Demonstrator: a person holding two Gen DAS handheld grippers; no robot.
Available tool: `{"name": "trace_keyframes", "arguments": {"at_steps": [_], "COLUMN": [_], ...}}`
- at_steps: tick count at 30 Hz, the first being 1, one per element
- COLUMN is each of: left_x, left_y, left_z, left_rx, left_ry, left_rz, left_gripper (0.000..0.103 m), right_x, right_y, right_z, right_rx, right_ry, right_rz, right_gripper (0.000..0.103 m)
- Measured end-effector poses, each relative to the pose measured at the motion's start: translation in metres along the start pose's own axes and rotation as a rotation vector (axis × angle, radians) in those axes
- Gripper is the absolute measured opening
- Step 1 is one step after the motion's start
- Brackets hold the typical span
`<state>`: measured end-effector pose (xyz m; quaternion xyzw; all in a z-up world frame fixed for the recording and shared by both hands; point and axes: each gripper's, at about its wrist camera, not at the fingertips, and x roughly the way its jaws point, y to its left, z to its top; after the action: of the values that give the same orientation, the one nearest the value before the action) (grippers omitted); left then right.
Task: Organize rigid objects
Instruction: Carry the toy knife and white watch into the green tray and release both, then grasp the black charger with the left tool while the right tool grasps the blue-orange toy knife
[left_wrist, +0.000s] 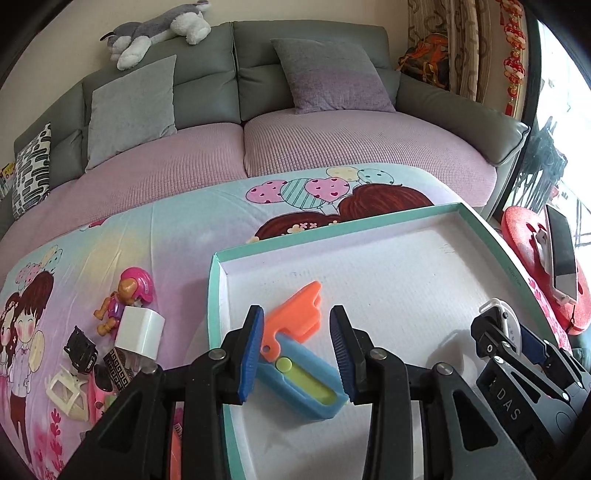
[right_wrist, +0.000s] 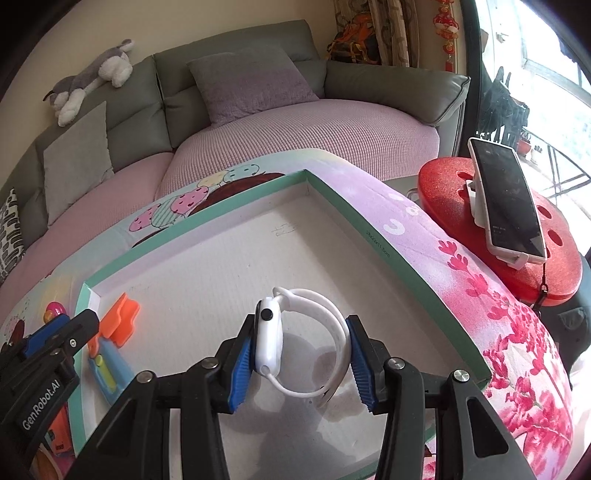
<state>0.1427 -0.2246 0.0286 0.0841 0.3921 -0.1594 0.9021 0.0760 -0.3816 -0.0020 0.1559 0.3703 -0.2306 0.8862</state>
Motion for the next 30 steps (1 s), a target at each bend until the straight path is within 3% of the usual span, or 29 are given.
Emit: {"name": "trace_keyframes", "arguments": {"at_steps": [3, 5, 9, 12, 15, 26, 30], "left_x": [-0.001, -0.001, -0.003, -0.005, -0.007, -0.006, -0.009], "left_y": [0.003, 0.006, 0.012, 0.016, 0.021, 0.051, 0.069], "left_z": [-0.001, -0.001, -0.002, -0.001, 0.0, -0.001, -0.001], "left_rx": [-0.005, -0.012, -0.022, -0.027, -0.027, -0.085, -0.12], "left_ry": [-0.002, 0.0, -0.001, -0.012, -0.017, -0.013, -0.025], "left_rz": [0.008, 0.01, 0.013, 0.021, 0.025, 0.092, 0.119], "left_gripper": [0.039, 0.04, 0.061, 0.064, 0.091, 0.092, 0.093], "right_x": [0.0, -0.001, -0.006, -0.007, -0.008, -0.006, -0.007], "right_y": [0.001, 0.002, 0.003, 0.007, 0.012, 0.012, 0.015], "right_z": [0.001, 0.001, 0.003, 0.003, 0.004, 0.004, 0.005], "right_rx": [-0.005, -0.003, -0.003, -0.019, -0.03, -0.003, -0.001], "right_ry": [-0.004, -0.011, -0.036, -0.048, -0.054, -0.061, -0.078], "right_rz": [-0.009, -0.009, -0.001, 0.002, 0.02, 0.041, 0.037], "right_gripper": [0.053, 0.061, 0.063, 0.066, 0.074, 0.103, 0.103]}}
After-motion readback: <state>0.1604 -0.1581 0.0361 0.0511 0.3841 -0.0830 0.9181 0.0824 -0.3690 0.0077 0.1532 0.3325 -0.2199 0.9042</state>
